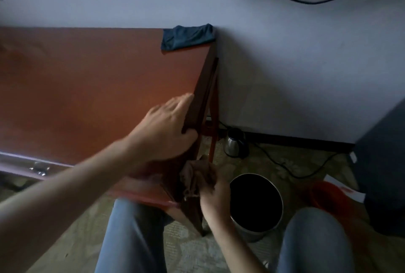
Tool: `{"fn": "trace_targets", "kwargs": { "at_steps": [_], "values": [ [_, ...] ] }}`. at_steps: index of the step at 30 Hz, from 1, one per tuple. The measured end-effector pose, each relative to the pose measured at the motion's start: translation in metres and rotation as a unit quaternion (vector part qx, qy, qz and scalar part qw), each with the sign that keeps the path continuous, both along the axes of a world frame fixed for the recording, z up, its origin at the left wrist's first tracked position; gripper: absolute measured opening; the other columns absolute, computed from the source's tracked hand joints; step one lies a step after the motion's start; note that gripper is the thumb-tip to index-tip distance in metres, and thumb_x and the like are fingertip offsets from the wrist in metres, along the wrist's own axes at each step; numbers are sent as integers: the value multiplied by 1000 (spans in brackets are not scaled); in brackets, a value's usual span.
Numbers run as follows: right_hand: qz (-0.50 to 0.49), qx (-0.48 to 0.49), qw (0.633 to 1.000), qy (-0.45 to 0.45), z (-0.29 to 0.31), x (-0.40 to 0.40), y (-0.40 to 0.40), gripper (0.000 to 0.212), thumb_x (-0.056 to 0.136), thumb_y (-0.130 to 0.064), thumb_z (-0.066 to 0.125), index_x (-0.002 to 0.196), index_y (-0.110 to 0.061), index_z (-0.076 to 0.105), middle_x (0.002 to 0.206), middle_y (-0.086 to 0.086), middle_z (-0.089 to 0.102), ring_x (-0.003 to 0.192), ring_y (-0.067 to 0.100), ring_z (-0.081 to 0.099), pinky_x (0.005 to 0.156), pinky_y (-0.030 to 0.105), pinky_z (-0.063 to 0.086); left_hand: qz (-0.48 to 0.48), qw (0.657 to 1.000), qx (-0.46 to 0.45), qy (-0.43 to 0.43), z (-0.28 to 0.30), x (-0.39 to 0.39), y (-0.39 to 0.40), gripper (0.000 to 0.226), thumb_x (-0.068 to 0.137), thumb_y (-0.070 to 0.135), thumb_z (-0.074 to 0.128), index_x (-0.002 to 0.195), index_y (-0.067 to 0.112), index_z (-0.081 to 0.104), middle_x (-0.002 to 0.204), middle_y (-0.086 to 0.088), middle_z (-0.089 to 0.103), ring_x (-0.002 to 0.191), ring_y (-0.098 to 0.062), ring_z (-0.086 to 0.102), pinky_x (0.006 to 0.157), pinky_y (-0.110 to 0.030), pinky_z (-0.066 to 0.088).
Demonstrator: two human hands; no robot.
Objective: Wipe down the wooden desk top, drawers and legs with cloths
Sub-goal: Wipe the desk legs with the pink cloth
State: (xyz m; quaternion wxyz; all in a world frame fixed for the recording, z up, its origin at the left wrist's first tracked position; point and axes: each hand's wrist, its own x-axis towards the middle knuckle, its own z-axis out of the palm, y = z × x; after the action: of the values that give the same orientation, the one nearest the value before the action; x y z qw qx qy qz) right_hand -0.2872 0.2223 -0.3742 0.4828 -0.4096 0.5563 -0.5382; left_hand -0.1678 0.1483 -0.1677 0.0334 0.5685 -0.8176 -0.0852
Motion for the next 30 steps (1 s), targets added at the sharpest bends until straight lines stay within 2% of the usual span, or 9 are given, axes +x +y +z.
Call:
{"fn": "trace_targets", "kwargs": {
  "at_steps": [2, 7, 10, 13, 15, 17, 20, 26, 30],
  "values": [
    [-41, -16, 999, 8, 8, 14, -7, 24, 101, -27, 61, 126, -29, 64, 110, -9, 73, 105, 8, 69, 92, 41, 56, 11, 999, 0, -48, 5, -6, -57, 93, 87, 58, 44, 165, 21, 9, 173, 1, 10, 159, -17, 8, 128, -46, 11],
    [33, -18, 997, -61, 29, 34, -35, 53, 110, -45, 30, 154, -16, 36, 140, -18, 51, 132, -9, 44, 116, 24, 35, 58, 994, 28, -90, -11, -27, -142, 100, 88, 59, 47, 166, 24, -4, 172, 9, -13, 158, -13, -12, 127, -54, -3],
    [0, -17, 999, -33, 22, 26, -92, 61, 104, -58, 28, 124, -6, 51, 112, 16, 63, 105, 29, 64, 98, 50, 48, 51, 995, 29, -84, -17, -21, -139, 103, 79, 59, 38, 165, 29, -9, 170, 15, -18, 156, -6, -18, 128, -49, -7],
    [6, -1, 1000, -7, 28, 8, -162, 43, 108, -37, 31, 114, 0, 52, 100, 10, 62, 90, 22, 62, 83, 38, 43, 56, 996, 24, -73, -19, -20, -137, 100, 79, 59, 36, 164, 32, -10, 168, 18, -20, 154, -4, -21, 128, -44, -9],
    [44, 14, 996, 74, 36, -10, -211, 34, 110, -20, 34, 126, 6, 50, 113, 12, 56, 106, 25, 56, 84, 27, 32, 54, 996, 18, -68, -19, -21, -135, 100, 78, 60, 34, 164, 33, -10, 168, 20, -20, 154, -2, -21, 128, -42, -10],
    [24, 30, 993, 111, 37, -17, -269, 35, 110, -14, 34, 130, 12, 48, 129, 25, 55, 120, 34, 53, 92, 33, 36, 50, 997, 13, -62, -20, -21, -132, 101, 76, 64, 30, 164, 34, -11, 168, 20, -21, 153, -1, -23, 128, -42, -11],
    [8, 73, 985, 158, 33, -23, -350, 38, 111, -12, 30, 120, 15, 55, 128, 34, 58, 119, 43, 58, 95, 41, 40, 45, 997, 9, -58, -18, -20, -129, 101, 75, 66, 23, 163, 34, -14, 167, 21, -23, 151, 1, -27, 127, -40, -14],
    [84, 54, 957, 274, 49, -66, -447, 37, 109, -17, 39, 138, 4, 50, 133, 27, 61, 124, 42, 60, 102, 46, 46, 53, 997, -6, -55, -19, -22, -130, 96, 79, 63, 23, 163, 34, -14, 167, 21, -24, 151, 1, -28, 128, -42, -12],
    [125, 79, 964, 222, 53, -79, -479, 40, 108, -23, 40, 141, -6, 54, 140, 17, 59, 123, 32, 61, 100, 42, 54, 66, 996, -8, -51, -17, -25, -131, 97, 78, 60, 26, 164, 33, -9, 169, 19, -18, 153, -2, -24, 129, -45, -7]
  ]
}}
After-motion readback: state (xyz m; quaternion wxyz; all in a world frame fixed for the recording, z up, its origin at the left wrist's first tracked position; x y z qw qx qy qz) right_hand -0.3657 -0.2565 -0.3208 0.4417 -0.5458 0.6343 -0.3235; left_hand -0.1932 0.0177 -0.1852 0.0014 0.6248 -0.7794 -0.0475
